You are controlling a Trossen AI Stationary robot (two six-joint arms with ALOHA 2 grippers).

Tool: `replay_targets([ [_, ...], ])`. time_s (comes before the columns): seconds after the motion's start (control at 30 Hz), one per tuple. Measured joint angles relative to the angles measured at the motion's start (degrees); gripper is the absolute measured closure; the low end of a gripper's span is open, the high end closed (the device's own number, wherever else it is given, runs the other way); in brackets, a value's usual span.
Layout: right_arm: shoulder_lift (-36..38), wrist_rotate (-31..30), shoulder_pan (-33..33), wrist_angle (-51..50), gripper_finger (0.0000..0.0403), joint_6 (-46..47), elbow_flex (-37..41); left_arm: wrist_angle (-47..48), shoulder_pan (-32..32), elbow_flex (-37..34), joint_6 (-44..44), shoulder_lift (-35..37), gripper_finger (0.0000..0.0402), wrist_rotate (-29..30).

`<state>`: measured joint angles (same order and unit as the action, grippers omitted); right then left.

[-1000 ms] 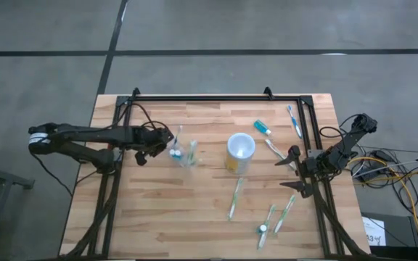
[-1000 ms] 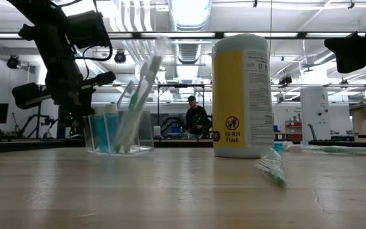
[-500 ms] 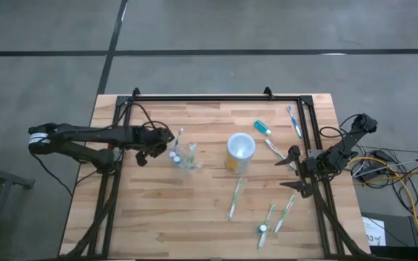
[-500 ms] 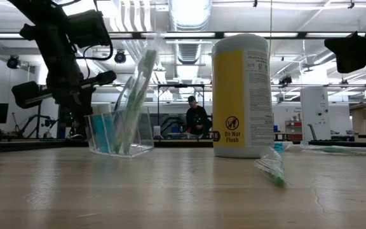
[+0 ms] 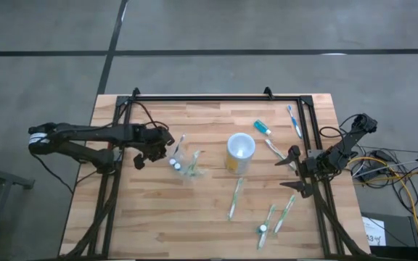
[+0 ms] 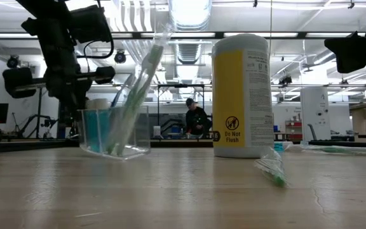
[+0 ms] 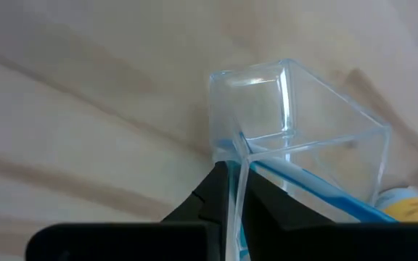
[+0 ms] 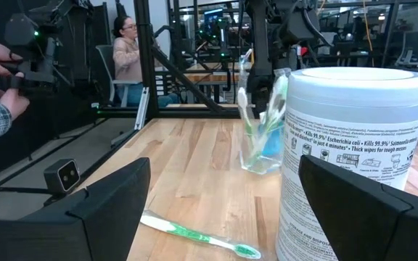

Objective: Pick & Place toothbrushing station
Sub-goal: Move the transparent organizer to the center of the table

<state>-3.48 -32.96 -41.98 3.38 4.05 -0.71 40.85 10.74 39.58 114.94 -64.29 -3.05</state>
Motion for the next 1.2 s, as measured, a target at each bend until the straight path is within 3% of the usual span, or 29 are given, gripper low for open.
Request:
replay_targets([
  [0.33, 0.0, 0.0, 0.0, 0.0, 0.0055, 0.0, 0.0, 5.5, 0.0, 0.0, 0.9, 0.0, 0.0374, -8.7],
  [0.87, 0.0, 0.0, 0.0, 0.0, 0.0057, 0.0, 0.0, 2.4, -2.3, 0.0, 0.5, -0.3, 0.0378, -9.4],
  [1.2, 0.0, 0.0, 0.0, 0.0, 0.0054, 0.0, 0.0, -3.2, -5.3, 0.1, 1.0, -5.4, 0.0378, -12.2],
])
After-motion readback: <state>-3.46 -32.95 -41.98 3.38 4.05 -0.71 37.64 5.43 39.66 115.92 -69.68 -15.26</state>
